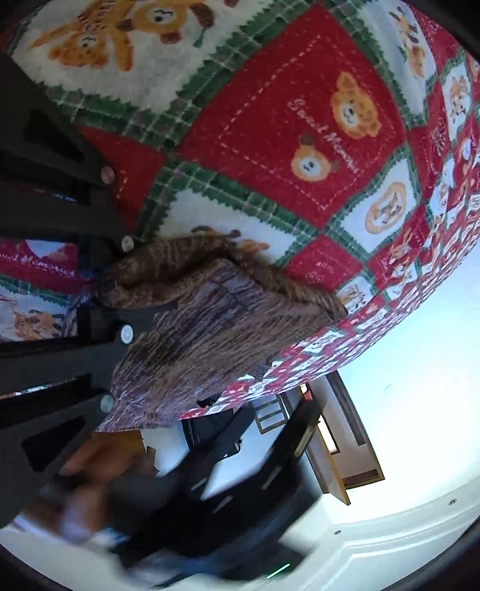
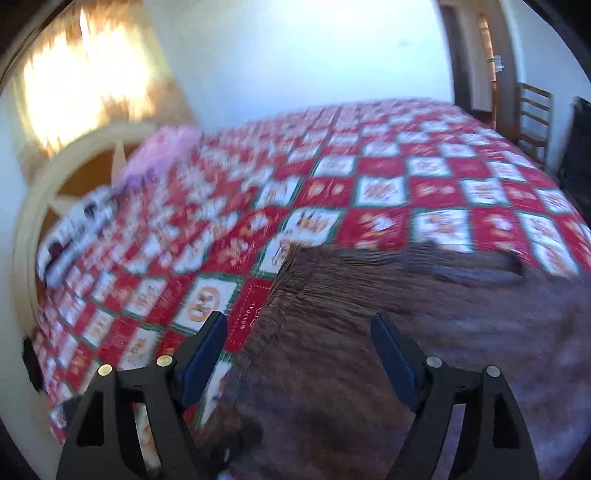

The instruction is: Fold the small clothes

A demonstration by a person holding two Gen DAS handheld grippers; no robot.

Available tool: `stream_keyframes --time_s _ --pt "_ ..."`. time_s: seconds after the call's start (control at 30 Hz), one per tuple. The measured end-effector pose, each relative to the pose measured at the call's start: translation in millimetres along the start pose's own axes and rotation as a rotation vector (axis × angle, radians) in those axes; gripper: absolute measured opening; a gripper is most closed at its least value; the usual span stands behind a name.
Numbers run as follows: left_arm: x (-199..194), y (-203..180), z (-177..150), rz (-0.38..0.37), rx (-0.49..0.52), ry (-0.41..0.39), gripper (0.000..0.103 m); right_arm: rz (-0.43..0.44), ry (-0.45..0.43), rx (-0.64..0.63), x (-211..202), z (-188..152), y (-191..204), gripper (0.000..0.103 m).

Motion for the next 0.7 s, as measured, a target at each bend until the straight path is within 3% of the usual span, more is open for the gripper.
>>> stream_keyframes --time_s 0.23,0.3,0.37,0.43,0.47,0.7 --pt "-2 0 -2 0.002 0.036 -0.013 0.009 -0.029 0.165 -0.103 95 6 26 0.080" --pt "-3 -1 -2 0.003 0.046 -0.014 0.009 -0.094 0.185 -0.176 106 4 28 0.078" --pt "-2 -2 -1 0.003 0.048 -0.013 0.010 -0.144 0.188 -0.217 109 0 28 0.069" --pt "-3 -3 0 0.007 0.046 -0.013 0.010 -0.172 0.177 -0.205 105 3 21 0.046" --pt "-3 -4 0 0.010 0.050 -0.014 0.010 -0.190 0.172 -0.199 102 5 15 0.027" --pt "-4 -23 5 0.078 0.204 -0.021 0.009 0.001 0.122 -0.011 80 12 -10 0.015"
Point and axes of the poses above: each gripper's, at about its wrist camera, not at the fingertips, and x roughly the way its jaws point, y to its left, z to its top, the point moved 6 cm from there along x, roughly the way its jaws point, and after that the axes turned 6 degrees about z, right-handed, at the moved point
